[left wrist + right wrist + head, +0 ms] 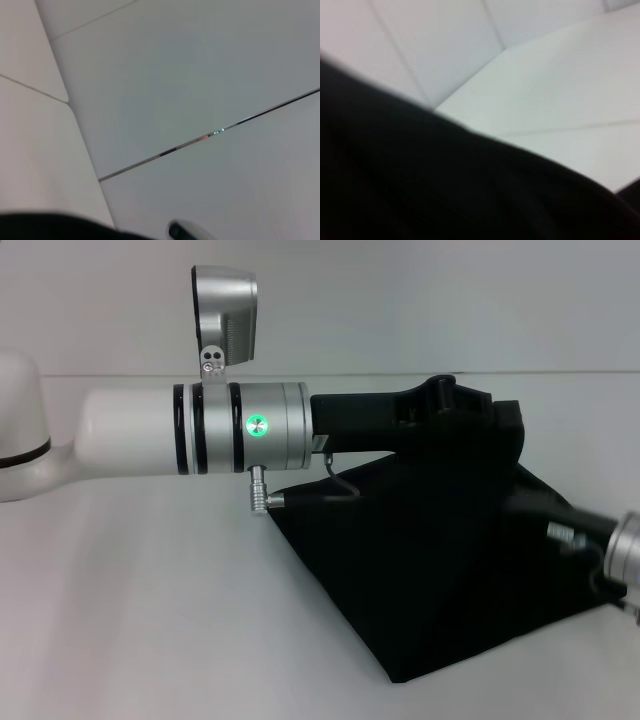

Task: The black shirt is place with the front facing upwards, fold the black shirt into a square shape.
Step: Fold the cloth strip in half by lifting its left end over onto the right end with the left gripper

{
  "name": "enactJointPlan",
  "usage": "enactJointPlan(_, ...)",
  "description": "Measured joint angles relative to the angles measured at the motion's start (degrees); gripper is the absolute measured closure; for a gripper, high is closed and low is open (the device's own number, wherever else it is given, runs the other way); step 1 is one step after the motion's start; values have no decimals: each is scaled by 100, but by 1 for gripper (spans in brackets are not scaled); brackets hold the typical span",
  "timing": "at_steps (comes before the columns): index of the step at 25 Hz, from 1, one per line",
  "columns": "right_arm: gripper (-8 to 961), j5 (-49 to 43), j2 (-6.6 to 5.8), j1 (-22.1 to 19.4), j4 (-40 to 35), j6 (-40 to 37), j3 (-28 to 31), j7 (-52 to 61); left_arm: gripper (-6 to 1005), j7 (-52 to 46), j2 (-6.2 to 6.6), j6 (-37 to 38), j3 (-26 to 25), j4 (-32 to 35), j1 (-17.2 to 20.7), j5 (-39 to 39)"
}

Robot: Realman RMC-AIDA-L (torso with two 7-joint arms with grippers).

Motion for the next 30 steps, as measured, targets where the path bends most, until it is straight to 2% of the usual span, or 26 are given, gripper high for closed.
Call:
enactJointPlan(9,118,695,-10,271,80,408,-2,0,950,298,-46,-185,32,-327,-263,-137)
enactJointPlan(21,118,1012,-18,385,26,833,2,-33,952,1386,-61,-1291,4,-1669,-908,-173)
enactJointPlan(27,118,1016,-20,412,18,1115,7,-68,953,1945,-57,-1719,-28,-2211,-1032,-389)
enactJointPlan(30,118,1017,-25,413,-32,1252,7,-80,954,2020,-56,-1758,-33,-2277,-1050,-442)
